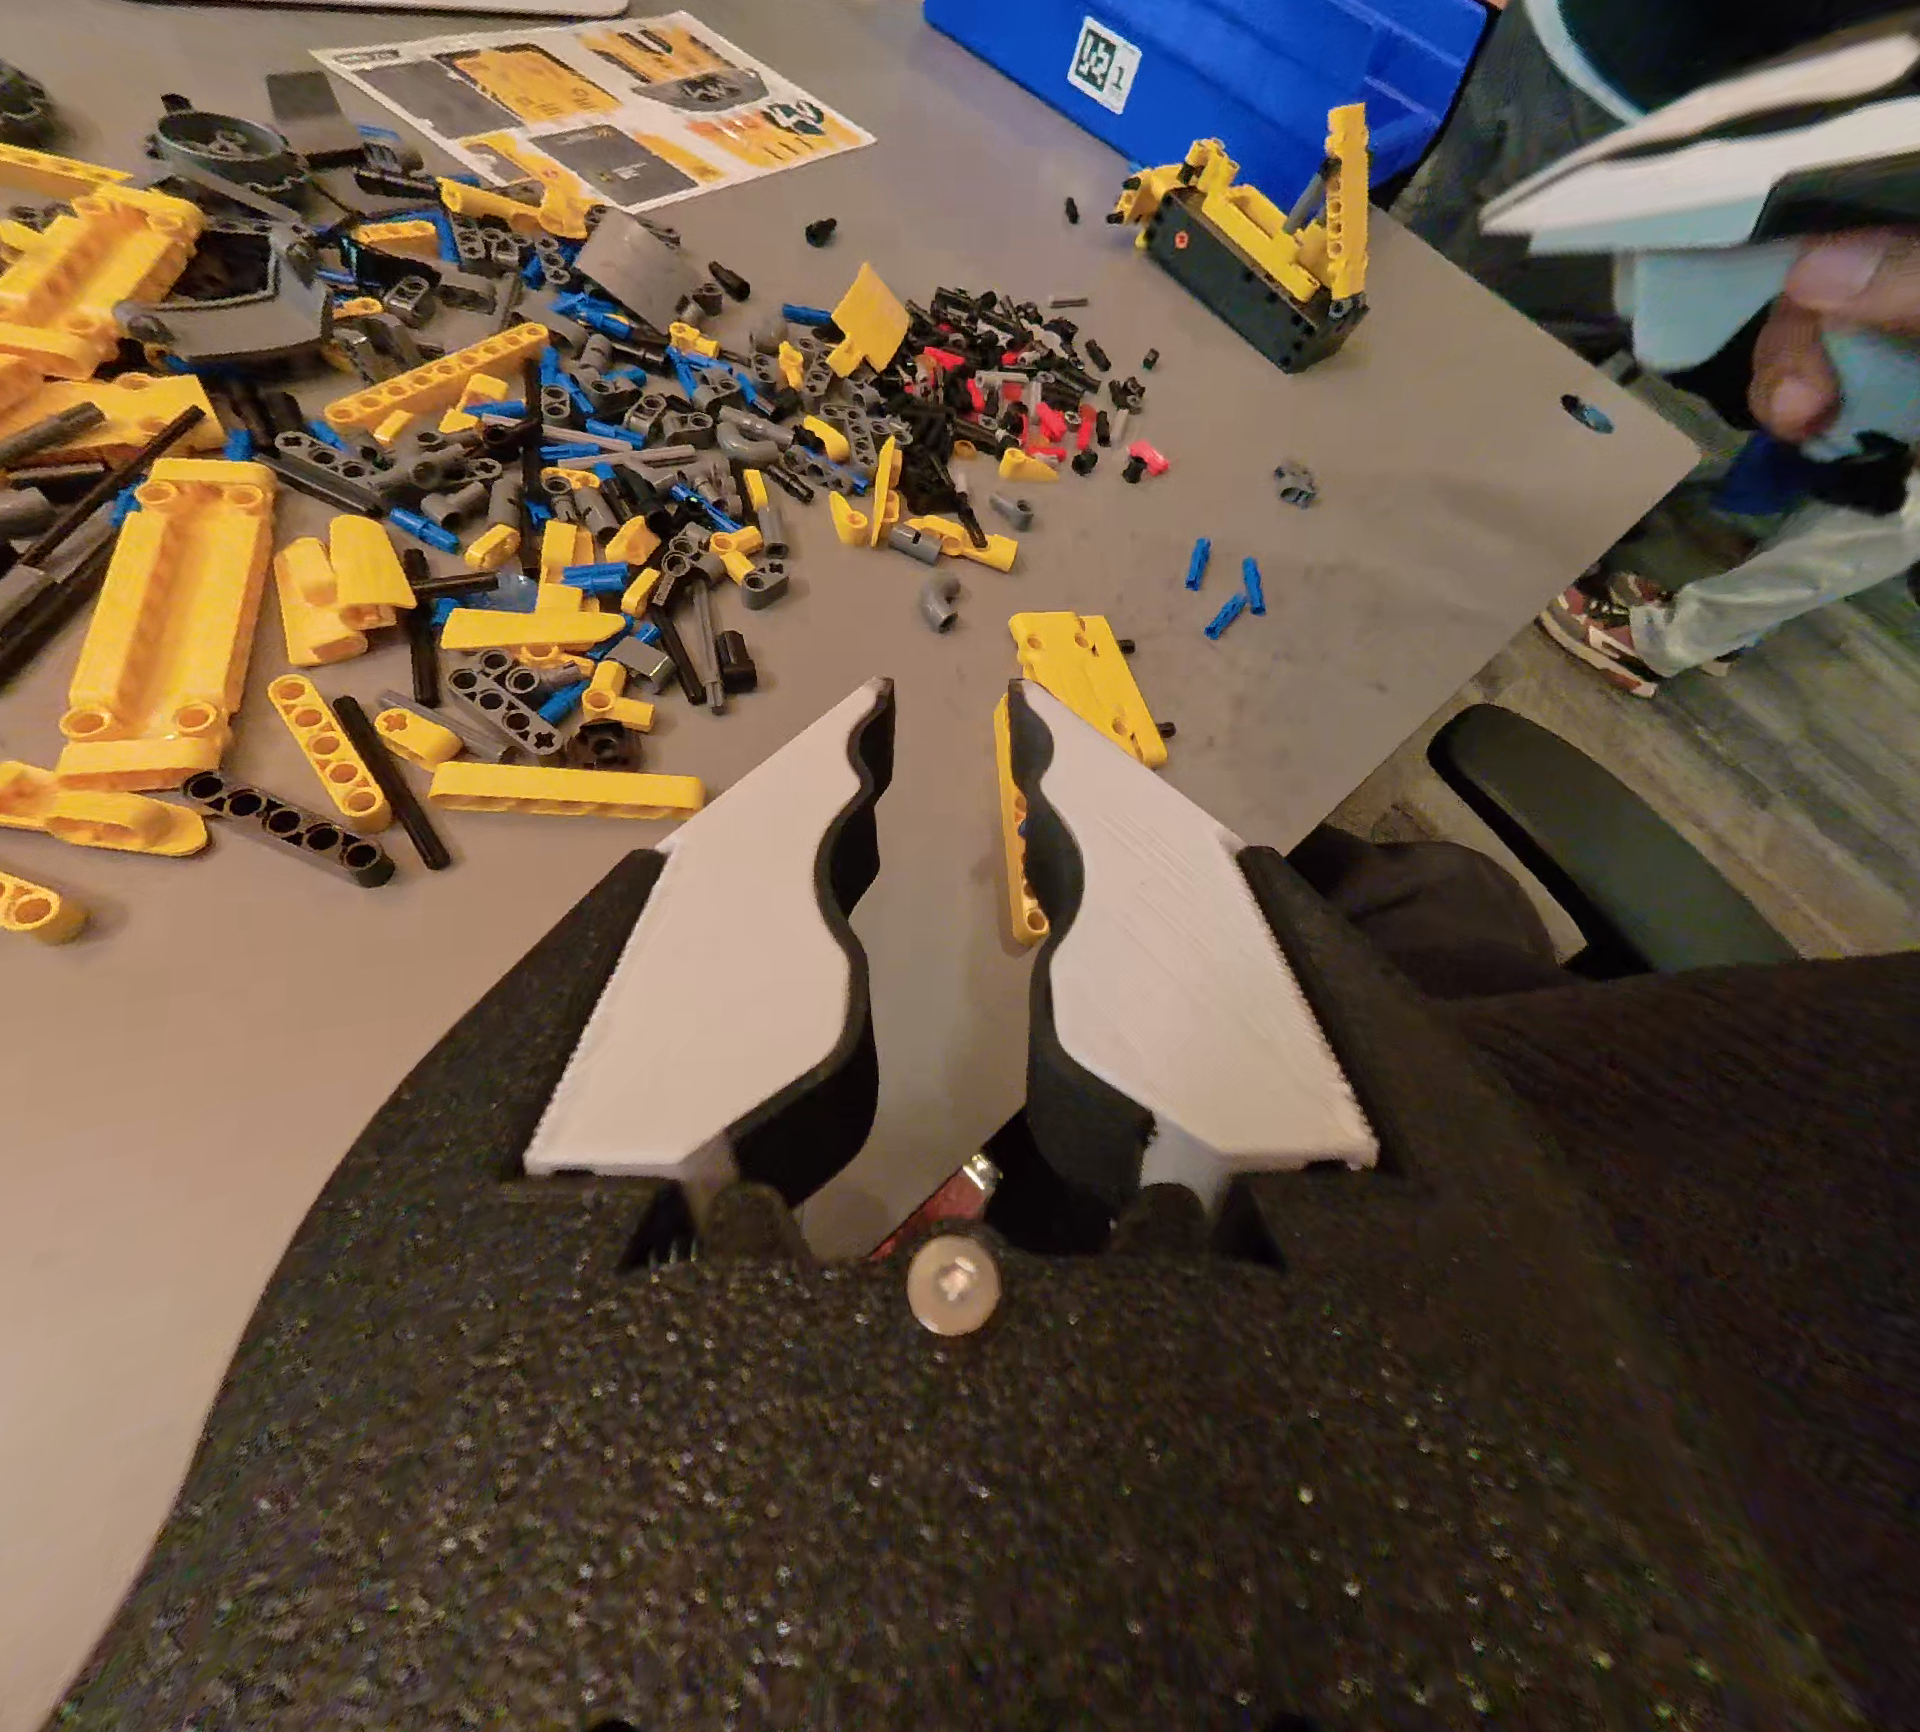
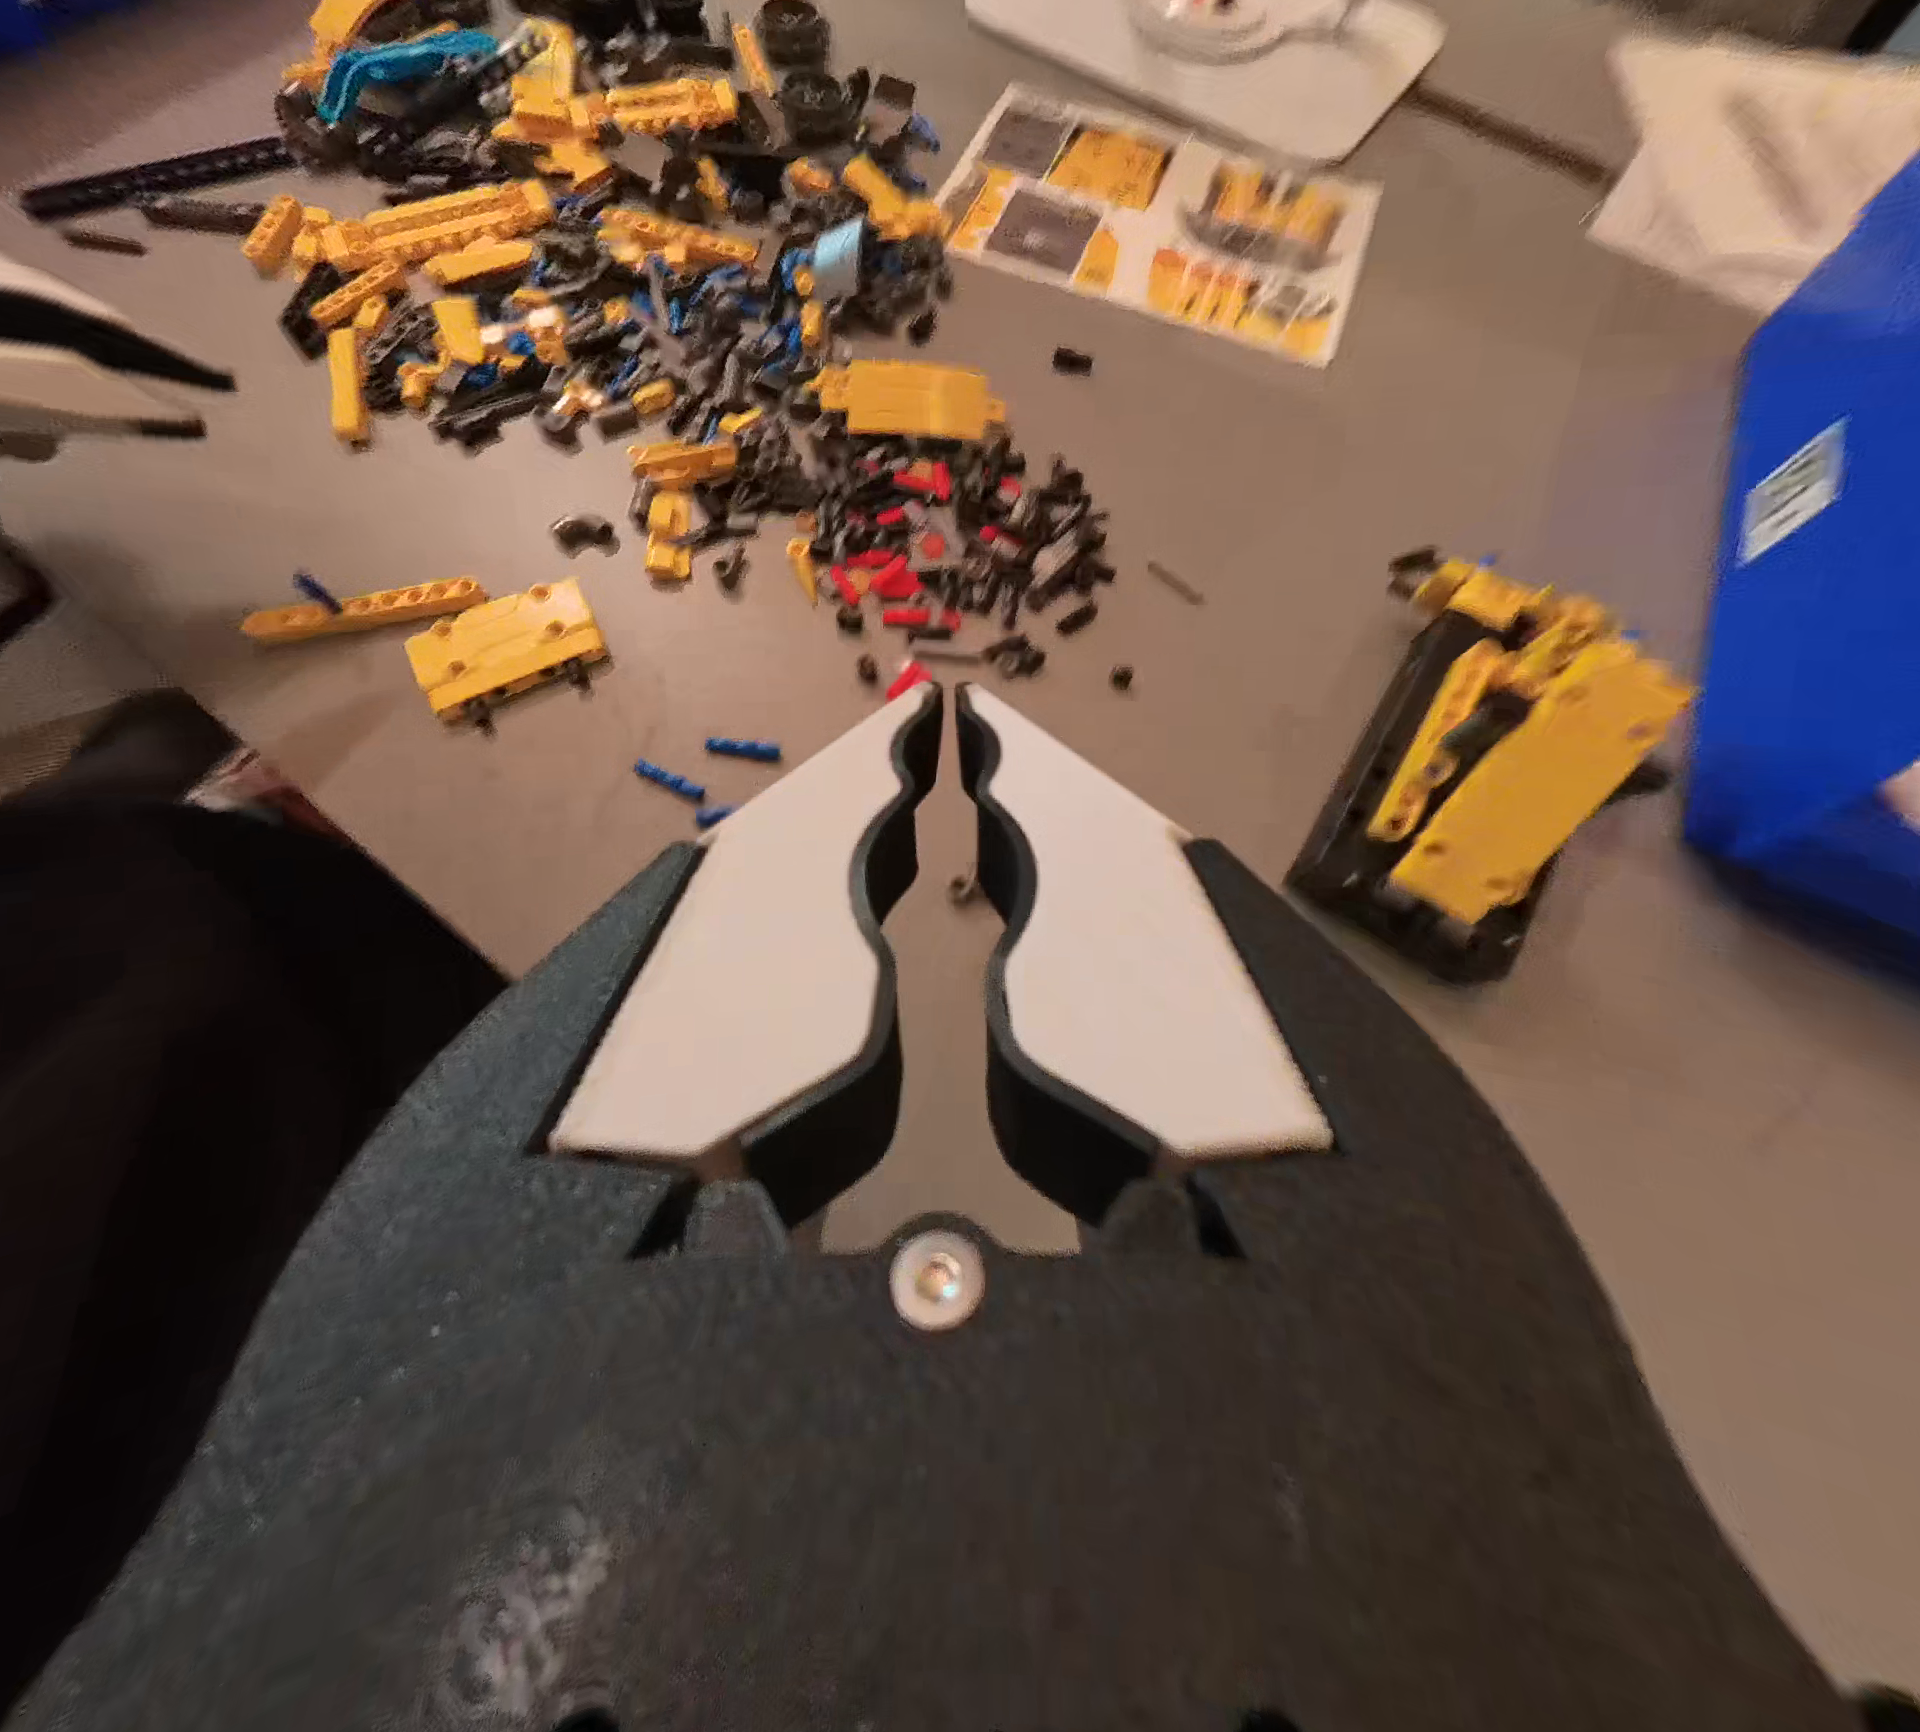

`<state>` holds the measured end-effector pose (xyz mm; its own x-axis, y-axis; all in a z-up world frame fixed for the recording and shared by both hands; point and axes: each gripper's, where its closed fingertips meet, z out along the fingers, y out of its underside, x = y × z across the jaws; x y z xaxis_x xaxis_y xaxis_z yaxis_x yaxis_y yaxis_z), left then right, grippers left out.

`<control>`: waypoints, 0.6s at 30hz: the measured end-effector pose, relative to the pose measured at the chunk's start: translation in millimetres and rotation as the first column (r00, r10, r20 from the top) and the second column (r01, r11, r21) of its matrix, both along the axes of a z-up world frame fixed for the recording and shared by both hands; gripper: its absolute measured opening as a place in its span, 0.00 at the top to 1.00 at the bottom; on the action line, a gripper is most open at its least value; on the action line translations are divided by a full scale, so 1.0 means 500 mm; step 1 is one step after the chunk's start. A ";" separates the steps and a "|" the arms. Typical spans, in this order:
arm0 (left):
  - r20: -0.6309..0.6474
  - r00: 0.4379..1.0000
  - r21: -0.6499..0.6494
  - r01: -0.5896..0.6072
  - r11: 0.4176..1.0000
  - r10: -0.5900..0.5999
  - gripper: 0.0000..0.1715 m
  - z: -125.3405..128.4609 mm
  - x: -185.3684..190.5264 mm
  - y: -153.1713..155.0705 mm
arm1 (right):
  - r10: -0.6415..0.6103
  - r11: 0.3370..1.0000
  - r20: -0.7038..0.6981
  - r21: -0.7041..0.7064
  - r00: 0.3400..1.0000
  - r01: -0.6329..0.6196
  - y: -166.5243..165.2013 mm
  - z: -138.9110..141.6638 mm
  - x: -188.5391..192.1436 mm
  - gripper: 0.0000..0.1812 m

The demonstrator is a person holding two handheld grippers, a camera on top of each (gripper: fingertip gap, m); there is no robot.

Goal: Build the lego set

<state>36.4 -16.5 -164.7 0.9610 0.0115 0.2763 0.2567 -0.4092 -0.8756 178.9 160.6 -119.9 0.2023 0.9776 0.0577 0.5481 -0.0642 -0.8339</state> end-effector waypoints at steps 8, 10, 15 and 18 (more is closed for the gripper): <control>-0.006 0.999 0.004 0.037 0.999 -0.037 0.88 0.008 0.043 0.019 | 0.225 0.957 0.122 -0.214 0.967 -0.196 -0.119 -0.148 -0.003 0.92; -0.008 0.999 -0.001 0.050 0.999 -0.050 0.88 0.007 0.059 0.022 | 0.251 0.963 0.165 -0.143 0.954 -0.229 -0.121 -0.164 -0.012 0.90; -0.041 0.997 -0.021 0.058 0.998 -0.059 0.88 0.007 0.072 0.028 | 0.286 0.956 0.208 -0.122 0.935 -0.266 -0.131 -0.188 -0.038 0.81; -0.058 0.997 -0.022 0.055 0.998 -0.056 0.88 0.008 0.075 0.030 | 0.268 0.963 0.238 -0.077 0.934 -0.257 -0.119 -0.202 -0.041 0.80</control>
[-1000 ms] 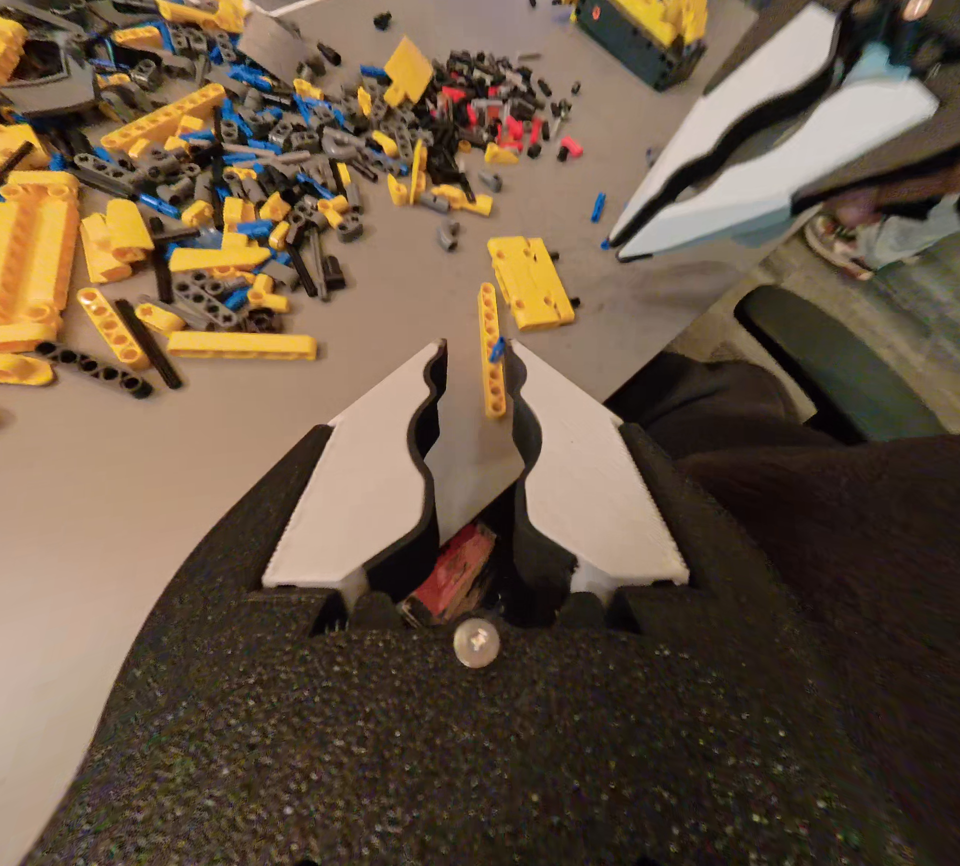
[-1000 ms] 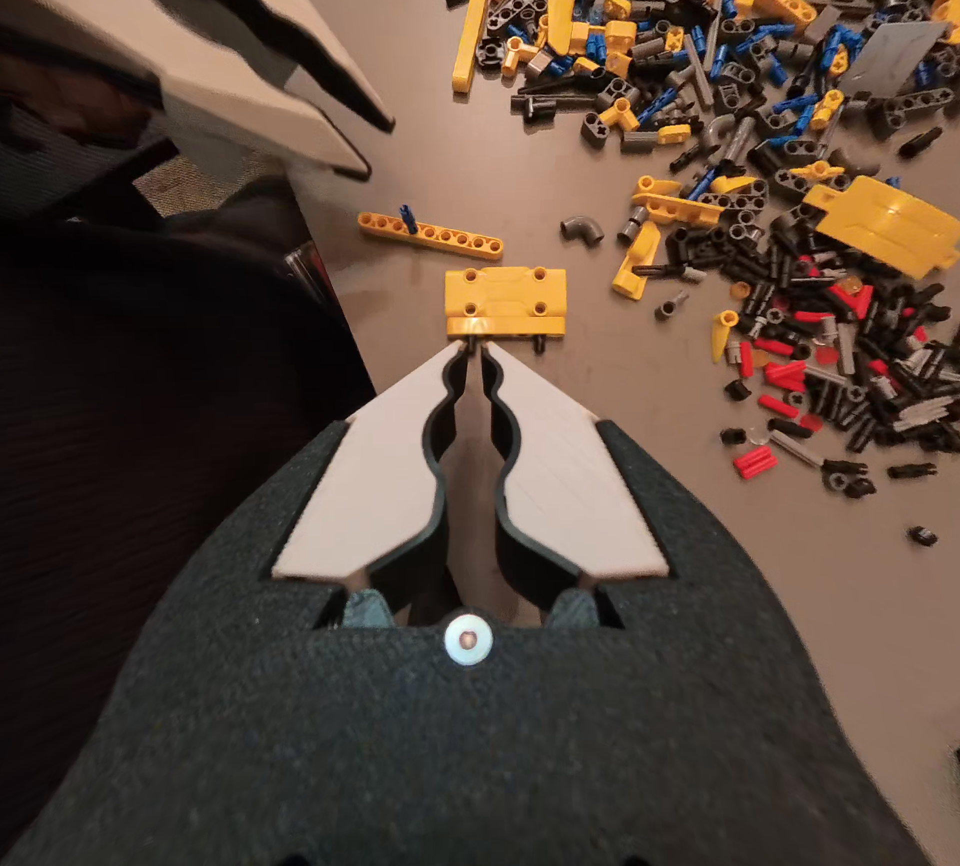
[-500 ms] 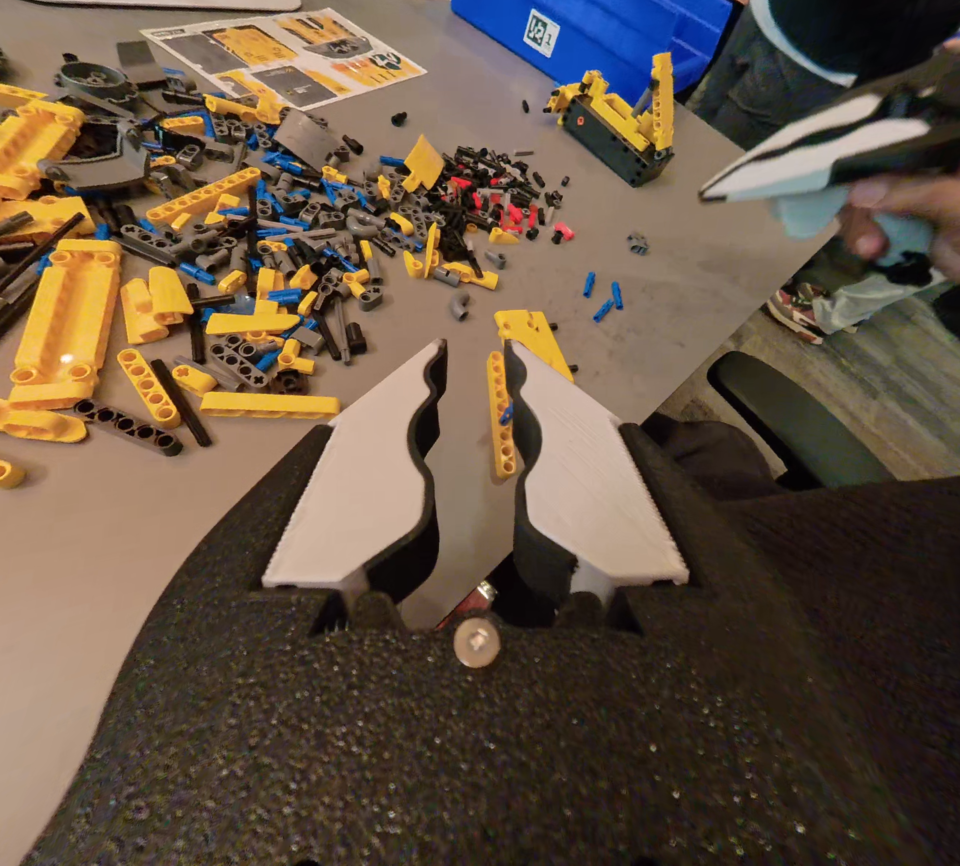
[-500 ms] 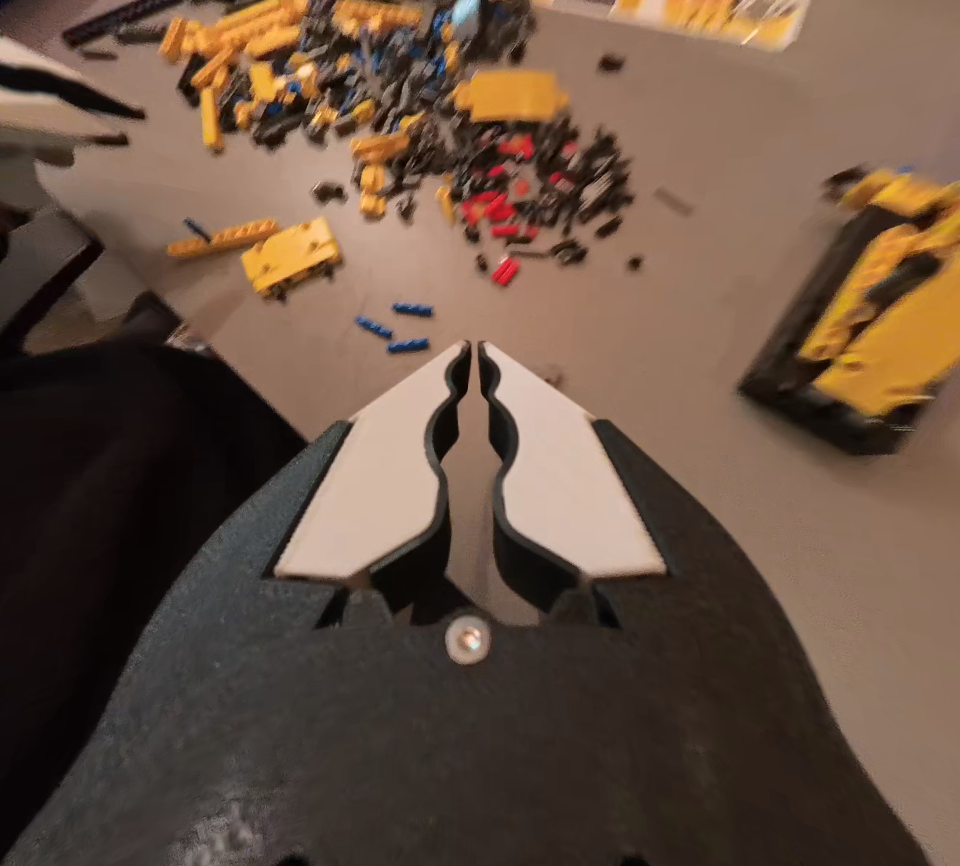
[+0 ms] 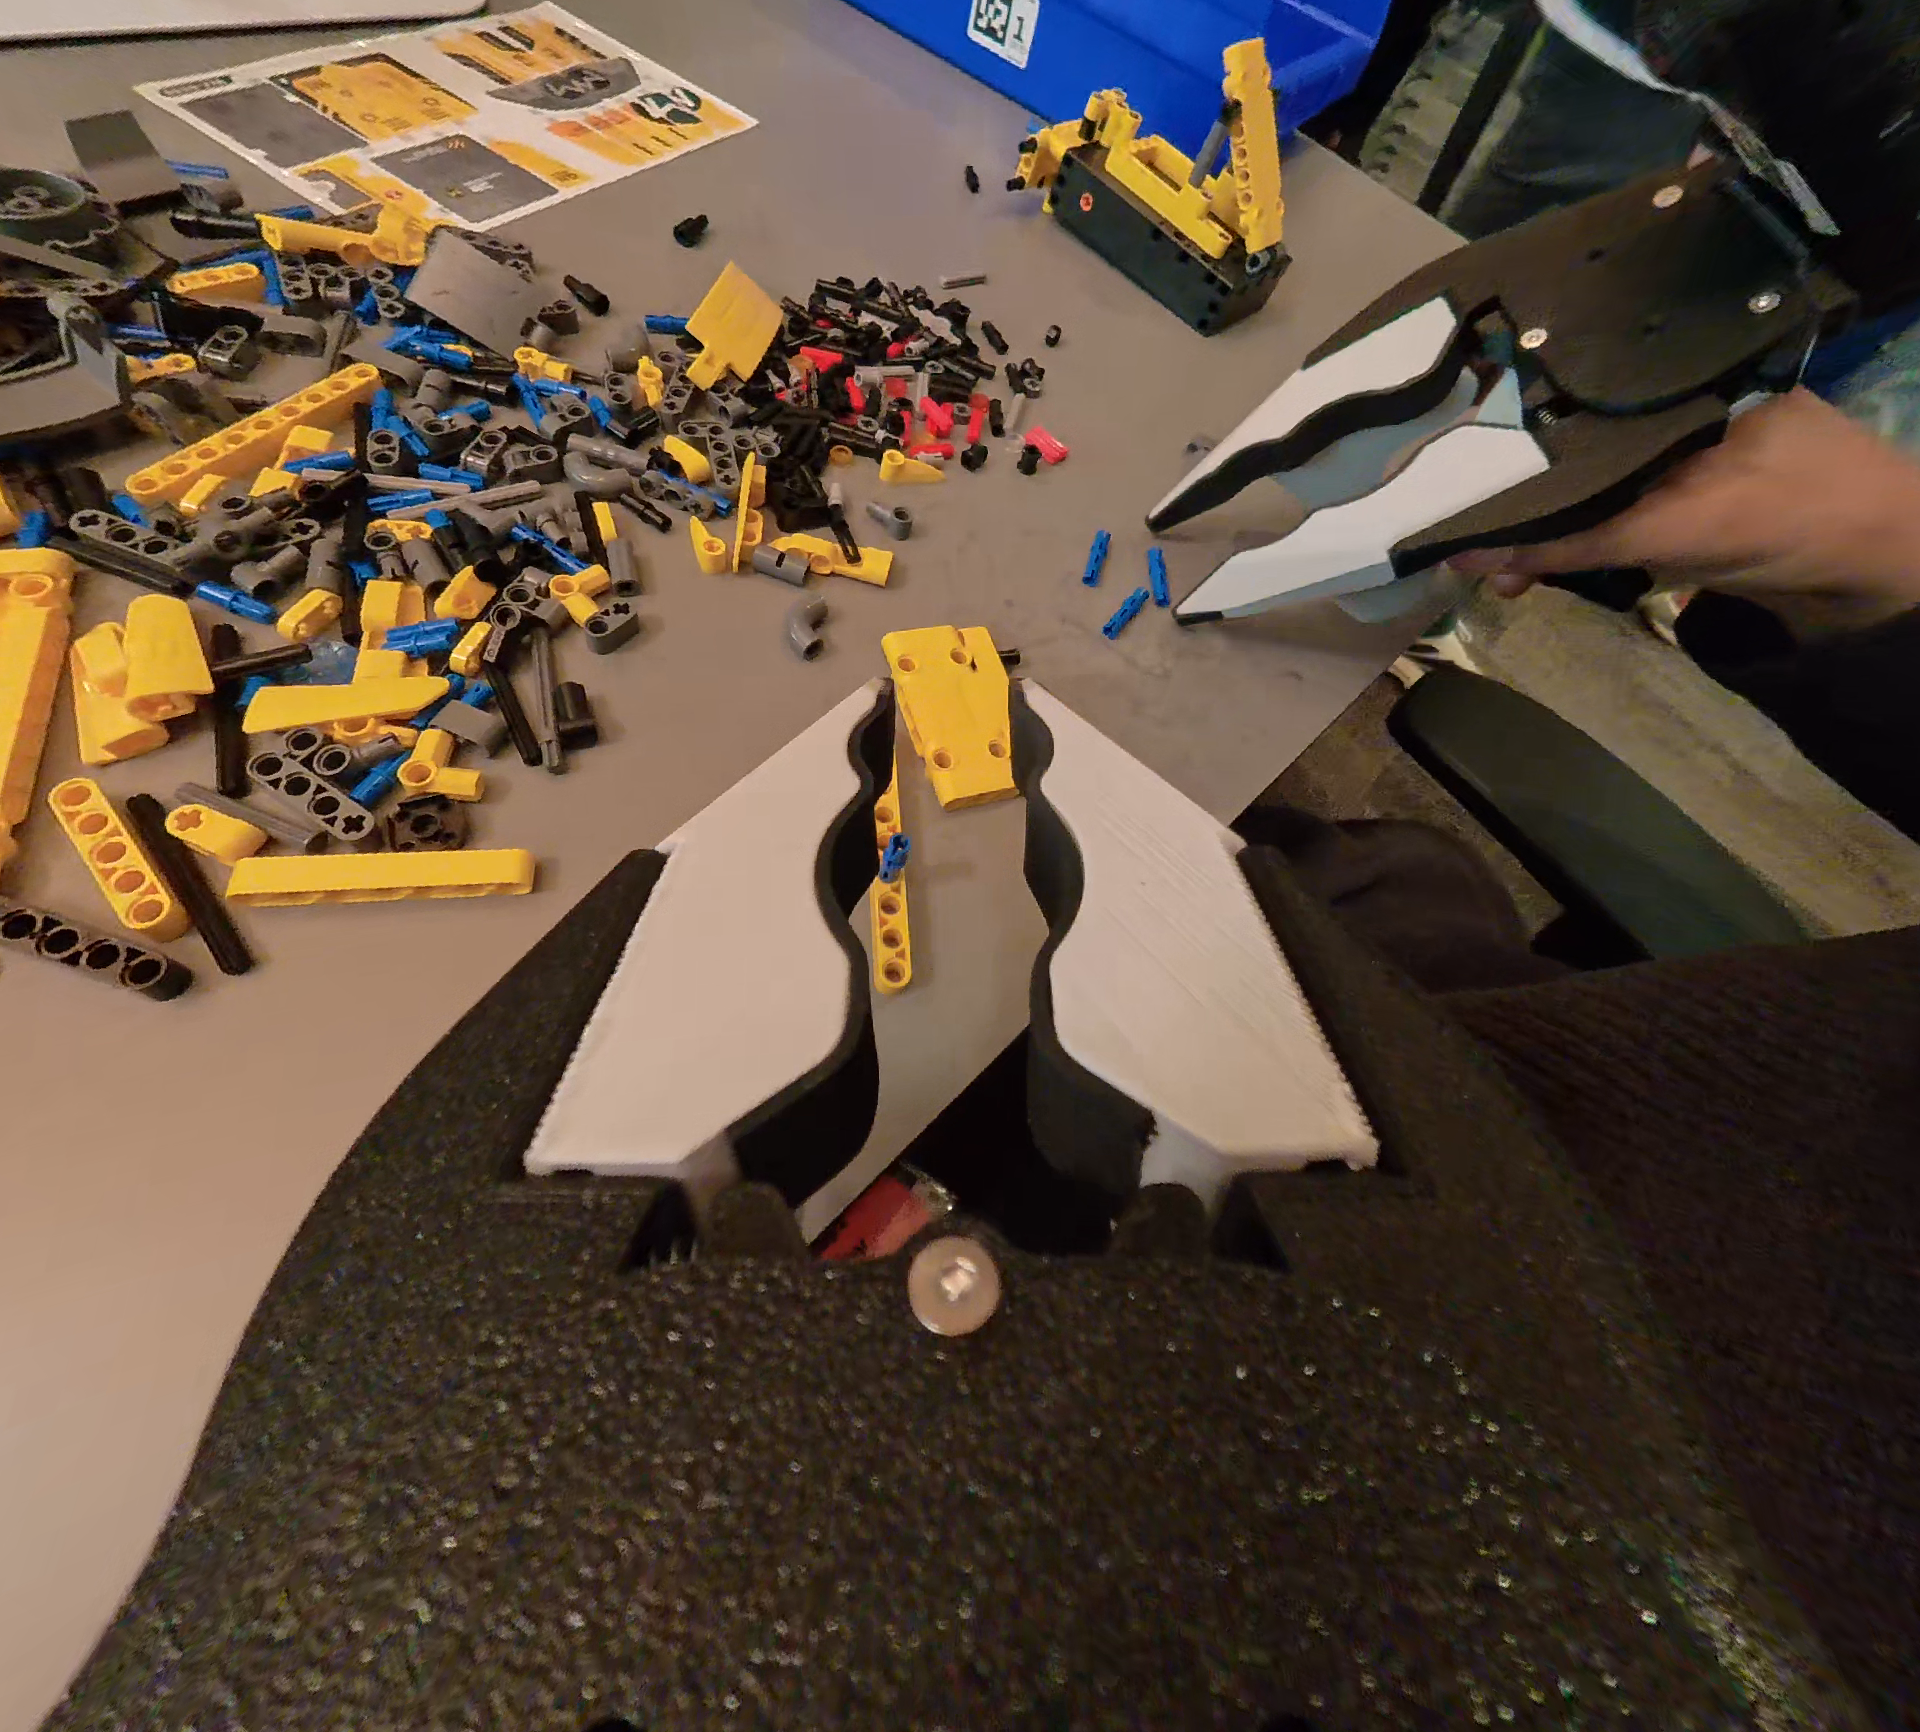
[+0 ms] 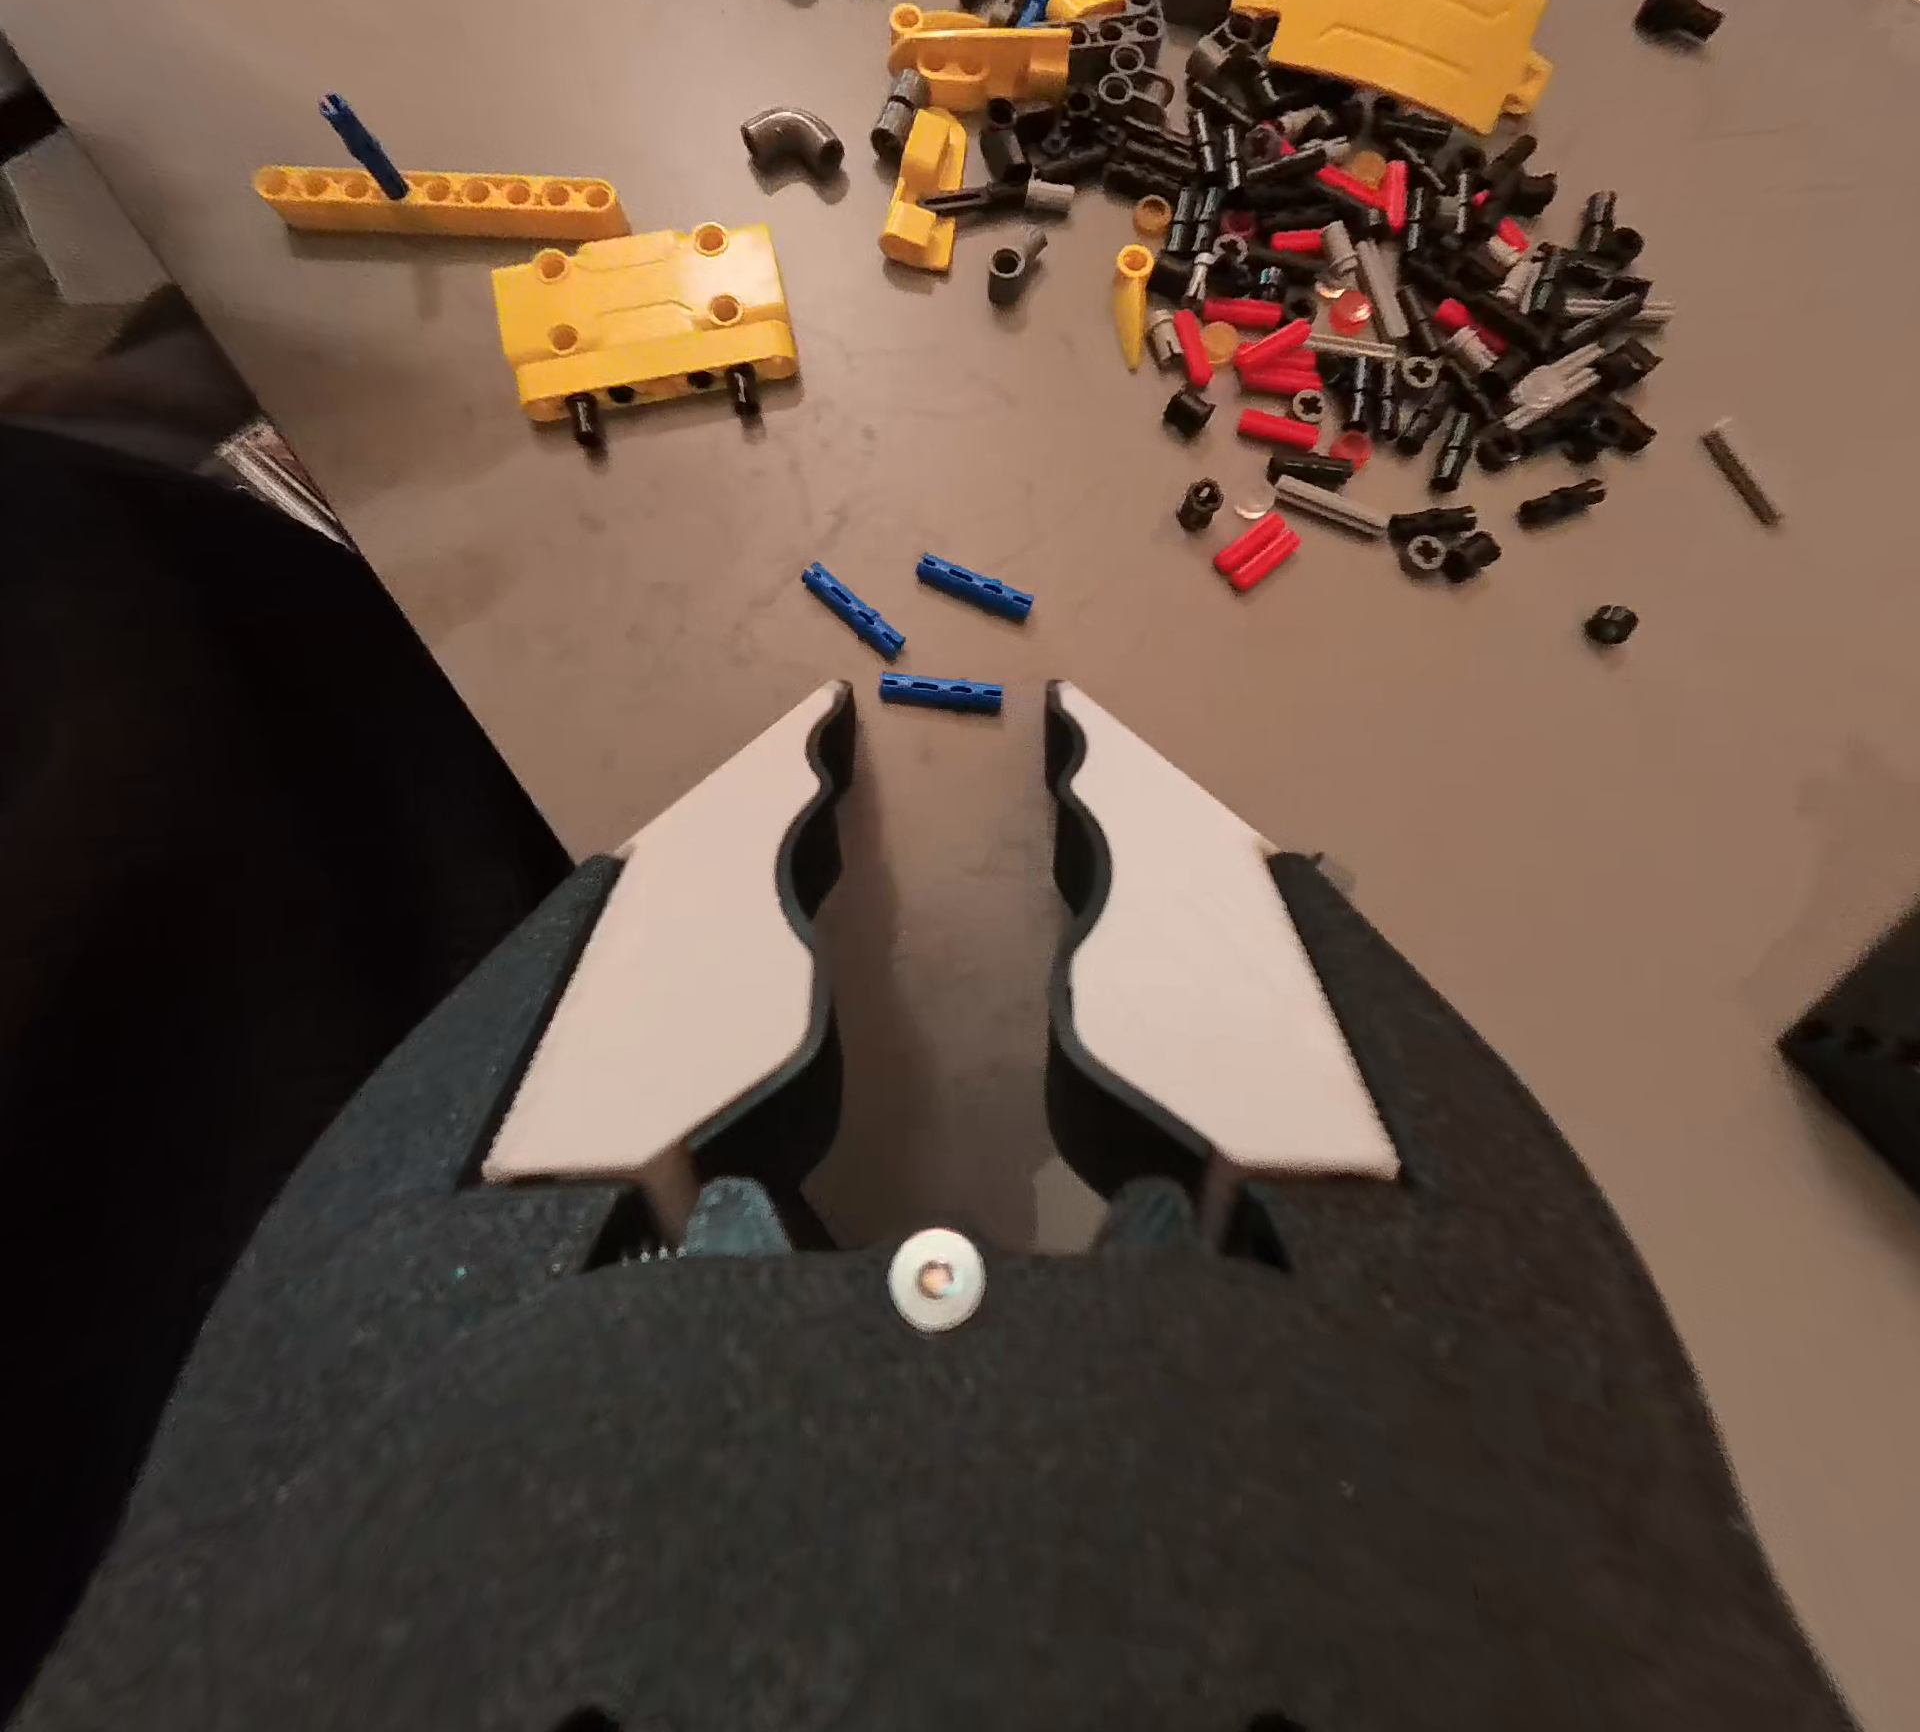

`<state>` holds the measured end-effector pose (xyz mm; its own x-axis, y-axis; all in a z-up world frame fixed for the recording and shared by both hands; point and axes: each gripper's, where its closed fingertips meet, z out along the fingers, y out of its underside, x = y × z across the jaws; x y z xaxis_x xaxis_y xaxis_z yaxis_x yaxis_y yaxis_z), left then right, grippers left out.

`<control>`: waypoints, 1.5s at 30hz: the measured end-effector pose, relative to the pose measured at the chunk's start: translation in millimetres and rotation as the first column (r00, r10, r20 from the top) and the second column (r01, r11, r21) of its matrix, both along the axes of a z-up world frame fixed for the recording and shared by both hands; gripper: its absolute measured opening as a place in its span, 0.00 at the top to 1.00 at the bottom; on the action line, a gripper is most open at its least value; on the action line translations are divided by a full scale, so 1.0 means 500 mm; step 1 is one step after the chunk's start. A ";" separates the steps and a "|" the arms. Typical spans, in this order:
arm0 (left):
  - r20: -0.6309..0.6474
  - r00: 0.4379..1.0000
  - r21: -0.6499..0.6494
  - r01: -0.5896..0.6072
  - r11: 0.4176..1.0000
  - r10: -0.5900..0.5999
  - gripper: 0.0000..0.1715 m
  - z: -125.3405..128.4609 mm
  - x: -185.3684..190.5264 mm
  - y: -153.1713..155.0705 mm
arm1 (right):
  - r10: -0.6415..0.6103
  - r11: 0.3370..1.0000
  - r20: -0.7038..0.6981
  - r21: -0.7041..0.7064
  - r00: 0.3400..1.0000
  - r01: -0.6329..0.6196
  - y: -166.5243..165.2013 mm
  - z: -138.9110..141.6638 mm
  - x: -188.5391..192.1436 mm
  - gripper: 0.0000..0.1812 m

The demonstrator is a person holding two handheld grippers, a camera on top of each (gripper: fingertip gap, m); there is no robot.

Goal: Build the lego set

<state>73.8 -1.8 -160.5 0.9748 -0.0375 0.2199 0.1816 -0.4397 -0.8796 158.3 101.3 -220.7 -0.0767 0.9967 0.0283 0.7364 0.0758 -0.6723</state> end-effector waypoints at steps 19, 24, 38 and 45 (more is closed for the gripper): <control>0.490 0.852 0.152 0.126 0.980 -0.185 0.83 0.039 0.083 0.026 | 0.300 0.953 -0.439 0.177 0.847 -0.246 -0.133 0.170 -0.046 0.87; 0.738 0.584 0.246 0.235 0.940 -0.339 0.83 0.071 0.128 0.009 | 0.445 0.892 -0.479 0.316 0.757 -0.324 -0.187 0.201 -0.047 0.87; 0.647 0.668 0.248 0.272 0.930 -0.368 0.98 0.065 0.132 -0.001 | 0.343 0.939 -0.550 0.209 0.762 -0.272 -0.180 0.204 -0.052 0.77; 0.013 0.944 0.075 0.329 0.941 -0.331 0.98 0.006 0.112 -0.013 | 0.094 0.878 -0.477 -0.374 0.874 -0.298 -0.147 0.190 -0.040 0.78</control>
